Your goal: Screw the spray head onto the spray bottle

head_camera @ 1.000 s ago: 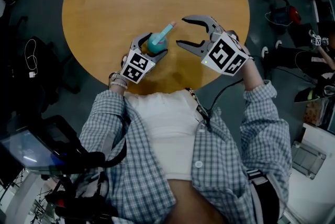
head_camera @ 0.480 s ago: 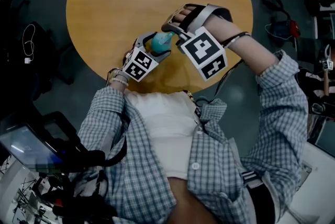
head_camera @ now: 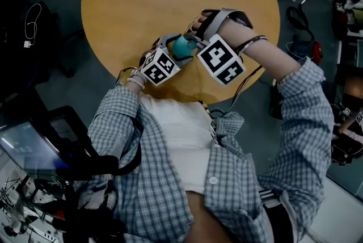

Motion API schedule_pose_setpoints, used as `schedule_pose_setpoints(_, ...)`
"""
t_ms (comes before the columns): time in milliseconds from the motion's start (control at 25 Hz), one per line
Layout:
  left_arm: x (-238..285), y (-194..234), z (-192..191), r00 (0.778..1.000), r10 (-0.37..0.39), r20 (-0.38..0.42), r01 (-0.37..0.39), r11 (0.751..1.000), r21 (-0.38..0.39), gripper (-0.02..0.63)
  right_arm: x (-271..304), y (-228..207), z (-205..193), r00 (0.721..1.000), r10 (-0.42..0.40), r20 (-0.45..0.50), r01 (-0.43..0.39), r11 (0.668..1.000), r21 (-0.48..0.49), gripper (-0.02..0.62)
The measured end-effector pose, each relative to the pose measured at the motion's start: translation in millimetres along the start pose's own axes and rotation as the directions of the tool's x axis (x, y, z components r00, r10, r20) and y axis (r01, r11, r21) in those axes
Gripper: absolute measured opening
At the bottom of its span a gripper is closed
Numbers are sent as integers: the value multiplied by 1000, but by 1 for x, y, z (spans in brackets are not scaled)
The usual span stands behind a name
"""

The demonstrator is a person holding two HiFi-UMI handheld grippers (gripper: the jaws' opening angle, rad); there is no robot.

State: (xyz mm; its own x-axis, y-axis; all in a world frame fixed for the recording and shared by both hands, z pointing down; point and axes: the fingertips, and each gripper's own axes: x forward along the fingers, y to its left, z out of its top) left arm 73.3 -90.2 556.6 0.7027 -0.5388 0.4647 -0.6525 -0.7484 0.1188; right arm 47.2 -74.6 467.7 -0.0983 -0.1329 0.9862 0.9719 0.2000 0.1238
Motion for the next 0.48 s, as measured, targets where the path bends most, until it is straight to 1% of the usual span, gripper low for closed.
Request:
schedule_pose_setpoints(80, 0, -1, 0, 1000, -2, 1, 2, 1000, 3, 373, 2, 4, 1, 1000, 19, 12, -19, 1000, 9, 141)
schedule_pose_setpoints(120, 0, -2, 1, 1000, -3, 1, 3, 1000, 4, 373, 2, 6, 1, 999, 28, 22, -29, 999, 23, 126)
schedule_pose_setpoints(160, 0, -2, 1, 1000, -4, 1, 4, 1000, 5, 373, 2, 8, 1, 999, 39, 34, -41, 998, 48, 124)
schedule_pose_setpoints(240, 1, -3, 1, 1000, -4, 0, 4, 1000, 5, 373, 2, 9, 2, 995, 70, 74, -79, 987, 138, 124)
schedule_pose_setpoints(280, 1, -3, 1, 1000, -4, 0, 4, 1000, 4, 373, 2, 9, 2, 991, 87, 101, -106, 974, 199, 124)
schedule_pose_setpoints(320, 1, -3, 1, 1000, -4, 0, 4, 1000, 4, 373, 1, 9, 3, 986, 101, 133, -133, 955, 266, 124)
schedule_pose_setpoints(360, 2, -3, 1, 1000, -4, 0, 4, 1000, 4, 373, 0, 9, 3, 980, 109, 164, -160, 928, 335, 124)
schedule_pose_setpoints(400, 2, -3, 1, 1000, -4, 0, 4, 1000, 5, 373, -1, 9, 3, 975, 111, 194, -183, 896, 405, 124)
schedule_pose_setpoints(480, 2, -3, 2, 1000, -3, 1, 3, 1000, 4, 373, -3, 7, 2, 965, 92, 245, -214, 817, 536, 124)
